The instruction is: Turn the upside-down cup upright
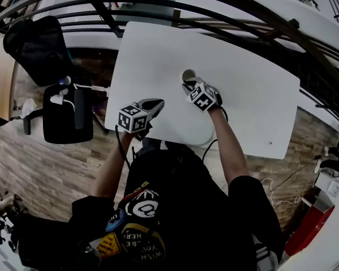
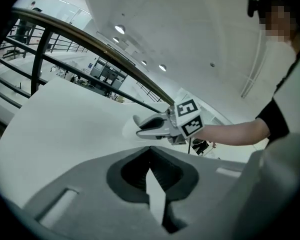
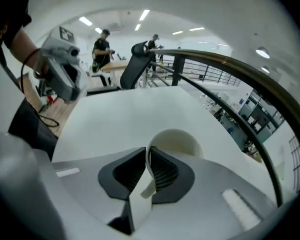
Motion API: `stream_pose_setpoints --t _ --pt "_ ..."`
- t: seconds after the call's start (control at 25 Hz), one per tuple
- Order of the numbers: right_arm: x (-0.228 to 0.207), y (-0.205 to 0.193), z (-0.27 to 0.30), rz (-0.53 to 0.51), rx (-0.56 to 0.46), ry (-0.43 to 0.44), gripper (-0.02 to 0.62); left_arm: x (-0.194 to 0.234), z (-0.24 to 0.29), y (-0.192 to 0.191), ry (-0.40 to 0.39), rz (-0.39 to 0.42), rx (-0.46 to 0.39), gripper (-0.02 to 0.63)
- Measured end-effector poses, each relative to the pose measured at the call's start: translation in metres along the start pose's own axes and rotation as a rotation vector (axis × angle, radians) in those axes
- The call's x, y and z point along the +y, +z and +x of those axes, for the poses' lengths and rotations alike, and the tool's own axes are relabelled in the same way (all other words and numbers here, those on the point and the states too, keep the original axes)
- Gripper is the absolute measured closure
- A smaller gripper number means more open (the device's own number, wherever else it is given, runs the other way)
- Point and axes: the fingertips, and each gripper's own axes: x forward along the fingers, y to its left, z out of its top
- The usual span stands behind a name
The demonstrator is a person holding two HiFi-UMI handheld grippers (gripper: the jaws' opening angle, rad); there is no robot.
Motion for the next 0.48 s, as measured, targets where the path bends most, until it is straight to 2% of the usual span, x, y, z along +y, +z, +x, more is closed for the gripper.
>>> stream_pose_setpoints --t 0.08,0.24,0.36,0.48 --pt "-0.002 0.001 0.013 -0.093 0.097 0.0 0.565 -0.005 -0.004 -0.006 0.0 0.01 0.013 0.601" --pt "-0.001 0.01 0.024 -0.211 0.161 0.019 0.563 -0.008 -0.012 -0.009 0.008 -0.006 0.004 0.602" --pt "-0.005 0.014 0.025 -0.233 0.169 -0.006 0.551 -0.005 -0.017 -0.008 0.007 -0.008 0.006 0.601" --pt "-0.007 0.016 0.018 -0.231 0.11 -0.056 0.532 -0.008 -0.018 -0.011 -0.01 0.013 0.023 0.601"
